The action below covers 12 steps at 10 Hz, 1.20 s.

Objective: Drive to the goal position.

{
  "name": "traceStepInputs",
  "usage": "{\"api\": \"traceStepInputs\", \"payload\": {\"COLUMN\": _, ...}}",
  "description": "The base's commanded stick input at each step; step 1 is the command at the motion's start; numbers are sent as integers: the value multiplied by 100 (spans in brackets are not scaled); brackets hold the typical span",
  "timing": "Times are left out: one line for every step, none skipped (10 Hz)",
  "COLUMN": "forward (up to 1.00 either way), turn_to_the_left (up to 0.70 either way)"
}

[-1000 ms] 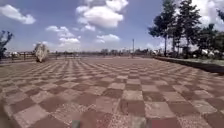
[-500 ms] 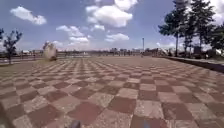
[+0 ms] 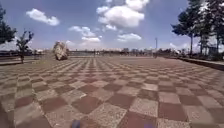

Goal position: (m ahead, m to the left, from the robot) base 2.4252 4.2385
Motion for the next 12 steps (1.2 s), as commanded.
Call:
{"api": "traceStepInputs", "payload": {"forward": 0, "turn_to_the_left": 45}}
{"api": "traceStepInputs", "payload": {"forward": 0, "turn_to_the_left": 45}}
{"api": "traceStepInputs", "payload": {"forward": 0, "turn_to_the_left": 45}}
{"api": "traceStepInputs", "payload": {"forward": 0, "turn_to_the_left": 45}}
{"api": "traceStepInputs", "payload": {"forward": 0, "turn_to_the_left": 45}}
{"api": "traceStepInputs", "payload": {"forward": 0, "turn_to_the_left": 45}}
{"api": "traceStepInputs", "payload": {"forward": 0, "turn_to_the_left": 45}}
{"api": "traceStepInputs", "payload": {"forward": 0, "turn_to_the_left": 45}}
{"api": "traceStepInputs", "payload": {"forward": 0, "turn_to_the_left": 45}}
{"api": "traceStepInputs", "payload": {"forward": 0, "turn_to_the_left": 45}}
{"api": "traceStepInputs", "payload": {"forward": 0, "turn_to_the_left": 45}}
{"api": "traceStepInputs", "payload": {"forward": 0, "turn_to_the_left": 45}}
